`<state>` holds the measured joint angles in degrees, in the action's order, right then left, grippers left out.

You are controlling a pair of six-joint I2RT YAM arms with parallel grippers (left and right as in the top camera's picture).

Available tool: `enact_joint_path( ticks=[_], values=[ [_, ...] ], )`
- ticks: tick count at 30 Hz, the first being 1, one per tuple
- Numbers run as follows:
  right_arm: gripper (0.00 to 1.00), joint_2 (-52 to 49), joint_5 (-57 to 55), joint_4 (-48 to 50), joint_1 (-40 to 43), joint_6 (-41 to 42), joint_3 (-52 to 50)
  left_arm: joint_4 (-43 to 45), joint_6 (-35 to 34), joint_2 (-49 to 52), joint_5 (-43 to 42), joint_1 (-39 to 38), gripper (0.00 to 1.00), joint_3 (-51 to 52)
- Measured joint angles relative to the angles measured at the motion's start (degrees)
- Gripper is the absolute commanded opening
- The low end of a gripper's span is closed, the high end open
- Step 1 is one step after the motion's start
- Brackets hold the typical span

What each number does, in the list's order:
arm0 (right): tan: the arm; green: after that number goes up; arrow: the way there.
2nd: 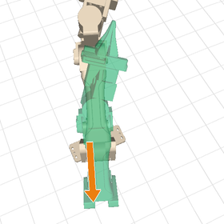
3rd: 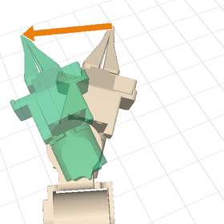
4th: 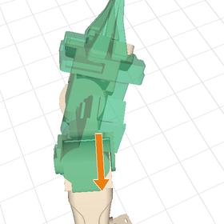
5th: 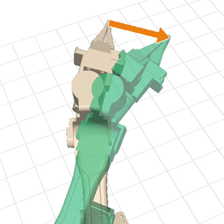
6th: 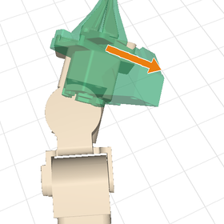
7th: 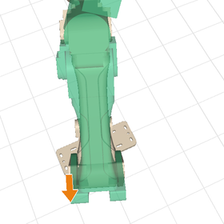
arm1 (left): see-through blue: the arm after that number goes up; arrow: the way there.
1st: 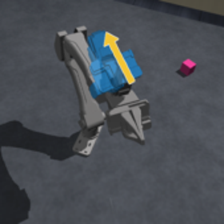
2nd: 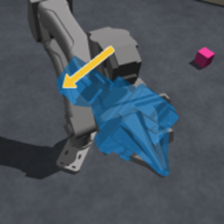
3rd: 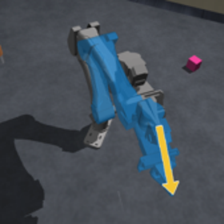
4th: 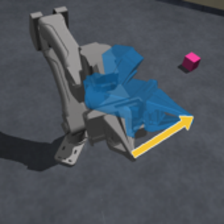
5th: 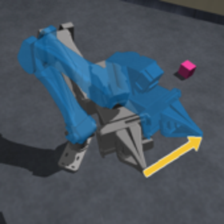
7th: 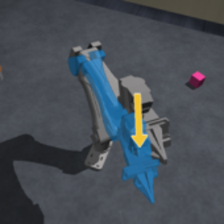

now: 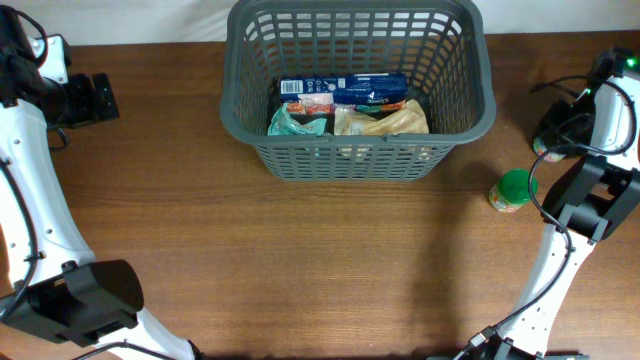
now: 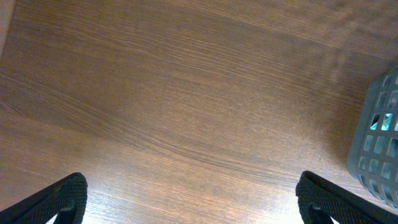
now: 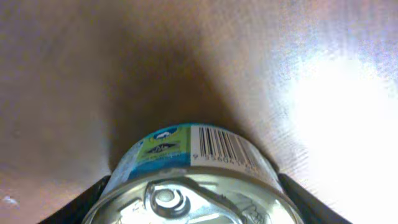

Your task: Pack container

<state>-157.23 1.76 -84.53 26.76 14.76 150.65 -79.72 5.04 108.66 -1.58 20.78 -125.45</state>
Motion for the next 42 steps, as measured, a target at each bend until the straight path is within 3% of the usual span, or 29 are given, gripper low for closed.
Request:
enact_joint_path(
  ticks=[11,17,22,28,42],
  values=[
    [0.91,0.0,-0.2,-0.6,-0.1,-2.7,0.3,0.0,0.0,0.0,0.0,0.0,0.99,0.0],
    [0.92,1.5,-1.0,-5.3,-0.1,-4.0,3.7,0.0,0.0,0.0,0.0,0.0,0.99,0.0],
    [0.99,9.7,-2.1,-8.3,-0.3,-4.5,5.2,0.0,0.0,0.0,0.0,0.0,0.99,0.0],
    [1.0,17.0,-2.6,-8.3,-0.7,-4.5,6.8,0.0,0.0,0.0,0.0,0.0,0.99,0.0],
    [0.99,13.8,-3.0,4.5,-0.6,-4.5,-8.4,0.0,0.0,0.0,0.0,0.0,0.99,0.0]
  ],
)
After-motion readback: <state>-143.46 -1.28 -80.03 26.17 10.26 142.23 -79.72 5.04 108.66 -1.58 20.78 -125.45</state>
